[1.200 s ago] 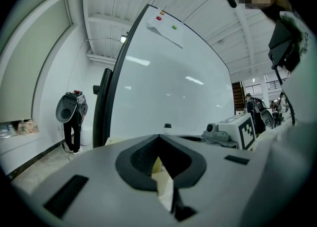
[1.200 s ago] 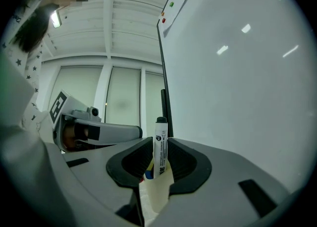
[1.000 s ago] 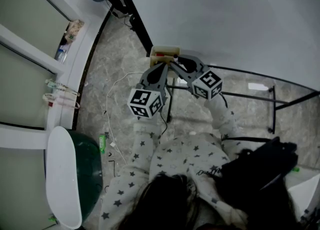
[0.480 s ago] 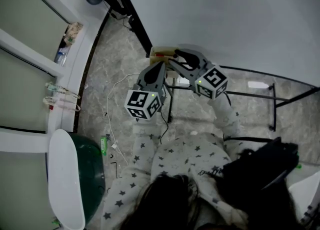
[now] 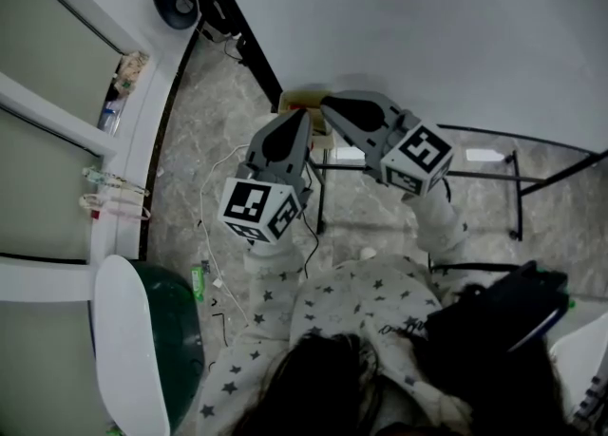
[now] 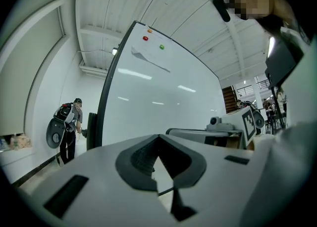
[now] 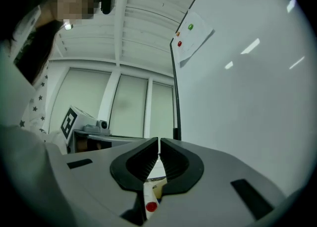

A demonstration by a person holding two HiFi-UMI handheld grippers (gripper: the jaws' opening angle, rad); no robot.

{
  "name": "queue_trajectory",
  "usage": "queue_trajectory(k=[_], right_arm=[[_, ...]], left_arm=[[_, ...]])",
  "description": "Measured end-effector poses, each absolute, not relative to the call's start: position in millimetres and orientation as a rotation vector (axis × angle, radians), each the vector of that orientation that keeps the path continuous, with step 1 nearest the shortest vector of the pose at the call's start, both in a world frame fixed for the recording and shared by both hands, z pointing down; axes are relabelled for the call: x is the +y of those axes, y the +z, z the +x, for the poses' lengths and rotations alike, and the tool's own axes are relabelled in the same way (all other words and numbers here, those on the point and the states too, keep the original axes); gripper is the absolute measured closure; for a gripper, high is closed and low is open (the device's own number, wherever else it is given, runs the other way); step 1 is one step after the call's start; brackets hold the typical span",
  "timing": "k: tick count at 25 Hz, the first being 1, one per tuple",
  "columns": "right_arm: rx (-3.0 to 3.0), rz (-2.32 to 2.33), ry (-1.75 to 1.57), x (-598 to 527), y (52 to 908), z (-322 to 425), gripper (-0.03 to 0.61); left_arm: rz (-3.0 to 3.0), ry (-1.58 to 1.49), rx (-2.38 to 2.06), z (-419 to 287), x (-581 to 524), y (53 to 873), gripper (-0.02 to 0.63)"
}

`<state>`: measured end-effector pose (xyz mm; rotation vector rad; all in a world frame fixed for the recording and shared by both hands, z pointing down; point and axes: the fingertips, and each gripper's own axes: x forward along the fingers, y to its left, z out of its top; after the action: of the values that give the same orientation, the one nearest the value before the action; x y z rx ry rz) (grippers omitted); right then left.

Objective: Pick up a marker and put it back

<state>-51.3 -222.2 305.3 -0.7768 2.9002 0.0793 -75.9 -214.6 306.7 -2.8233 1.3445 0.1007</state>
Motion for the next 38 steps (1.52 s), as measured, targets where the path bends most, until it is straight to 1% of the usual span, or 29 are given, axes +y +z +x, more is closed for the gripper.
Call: queue_trajectory(k=[2, 13, 38], right_arm=[[2.905, -0.768, 0.073, -218, 299, -51, 0.571], [2.935, -0.736, 0.096, -189, 281, -55, 0.572], [2.959, -0.708, 0.038, -191, 302, -56, 0.571]], left_arm=[[-2.831, 0.105, 1.331, -74, -211, 301, 0.614], [-2.861, 0.116, 1.257, -71, -182, 284, 0.614], [-2.857, 0.066, 1.268, -68, -183, 296, 0.614]])
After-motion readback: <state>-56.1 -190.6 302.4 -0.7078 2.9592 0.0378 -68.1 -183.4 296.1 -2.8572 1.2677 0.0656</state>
